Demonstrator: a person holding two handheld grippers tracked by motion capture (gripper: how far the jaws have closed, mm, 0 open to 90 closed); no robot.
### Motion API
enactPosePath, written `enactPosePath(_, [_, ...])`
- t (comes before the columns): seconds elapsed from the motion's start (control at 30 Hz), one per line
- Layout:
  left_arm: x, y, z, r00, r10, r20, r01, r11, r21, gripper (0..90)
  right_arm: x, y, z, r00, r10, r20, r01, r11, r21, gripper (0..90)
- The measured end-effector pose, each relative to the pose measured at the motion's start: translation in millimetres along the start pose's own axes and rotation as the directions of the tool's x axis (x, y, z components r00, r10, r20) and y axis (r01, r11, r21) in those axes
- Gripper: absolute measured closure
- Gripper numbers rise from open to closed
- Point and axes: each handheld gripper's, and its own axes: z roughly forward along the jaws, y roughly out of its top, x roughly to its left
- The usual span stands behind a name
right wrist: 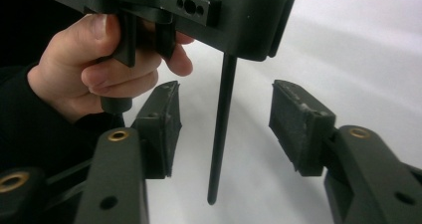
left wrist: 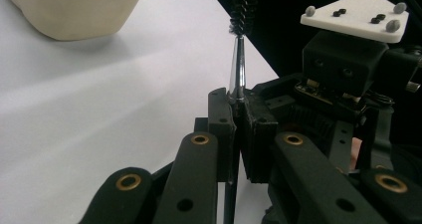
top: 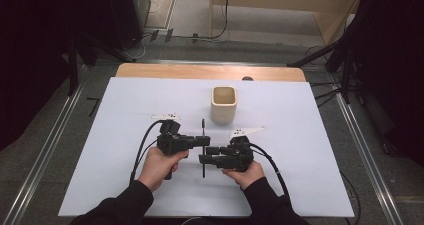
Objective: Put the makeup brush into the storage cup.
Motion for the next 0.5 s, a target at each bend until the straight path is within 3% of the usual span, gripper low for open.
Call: enactPosePath(0.5, [-1.0,-1.5,3.6,1.0000,-0.003,0.007,0.003,0.9999,-0.012,85.1,0.8,-0.8,5.2,0.9993,0.036,-0.001,-0.036,0.9987,-0.036,70.7])
